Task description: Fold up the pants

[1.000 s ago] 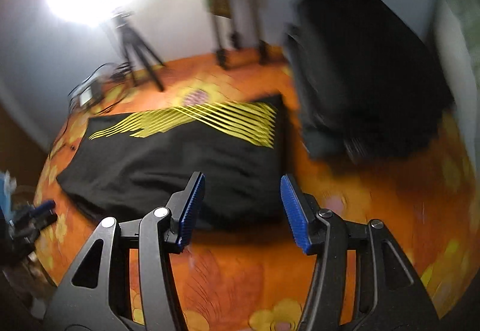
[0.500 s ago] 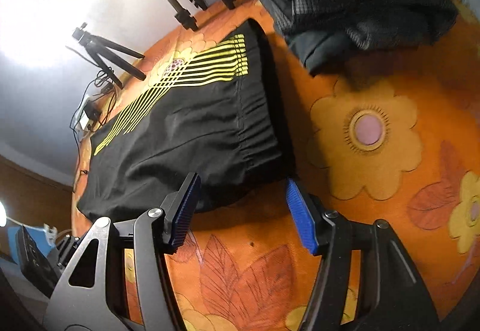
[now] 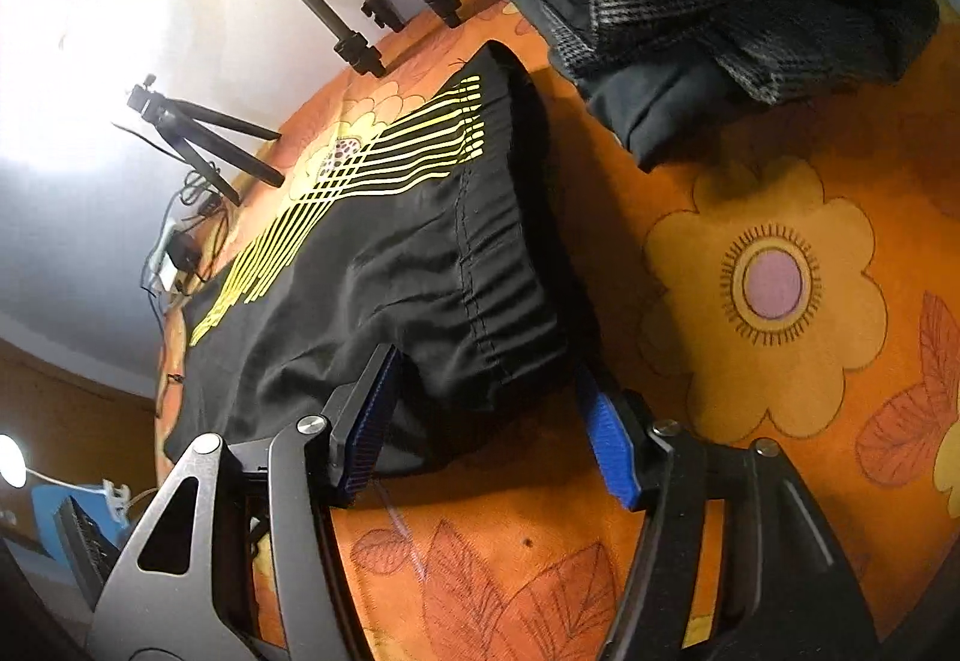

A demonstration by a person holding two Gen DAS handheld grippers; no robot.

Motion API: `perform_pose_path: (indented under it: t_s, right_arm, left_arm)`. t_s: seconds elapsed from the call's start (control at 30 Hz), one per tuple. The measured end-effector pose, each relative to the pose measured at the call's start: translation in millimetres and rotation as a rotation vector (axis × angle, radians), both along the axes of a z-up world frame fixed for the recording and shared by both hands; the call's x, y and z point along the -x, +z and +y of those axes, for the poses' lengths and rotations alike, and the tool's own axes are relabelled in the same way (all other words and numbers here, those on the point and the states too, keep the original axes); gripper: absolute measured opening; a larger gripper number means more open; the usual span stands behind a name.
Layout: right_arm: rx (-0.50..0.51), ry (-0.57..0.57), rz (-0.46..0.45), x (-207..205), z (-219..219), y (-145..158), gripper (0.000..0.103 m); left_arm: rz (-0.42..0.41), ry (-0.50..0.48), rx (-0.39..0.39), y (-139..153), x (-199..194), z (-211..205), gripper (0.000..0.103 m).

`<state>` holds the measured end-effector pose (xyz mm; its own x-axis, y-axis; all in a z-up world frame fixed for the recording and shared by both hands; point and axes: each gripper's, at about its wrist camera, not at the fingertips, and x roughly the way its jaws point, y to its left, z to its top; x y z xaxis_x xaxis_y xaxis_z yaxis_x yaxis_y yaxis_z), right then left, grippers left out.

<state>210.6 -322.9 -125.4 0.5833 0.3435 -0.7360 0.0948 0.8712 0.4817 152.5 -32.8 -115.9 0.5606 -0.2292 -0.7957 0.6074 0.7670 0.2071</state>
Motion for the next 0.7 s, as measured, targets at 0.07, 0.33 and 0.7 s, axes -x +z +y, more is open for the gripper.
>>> perform_pose_path:
  t_s: [0.07, 0.33, 0.7]
  right_arm:
    - [0.001, 0.001, 0.000, -2, 1, 0, 0.048]
    - [0.028, 0.029, -0.063, -2, 8, 20, 0.023]
    - [0.095, -0.018, -0.029, -8, 11, 24, 0.027]
  left_arm:
    - [0.002, 0.004, 0.006, -1, -3, 3, 0.009]
    - [0.029, -0.028, 0.069, 13, 7, 11, 0.006]
    - [0.053, -0.045, 0.062, 10, 19, 9, 0.006]
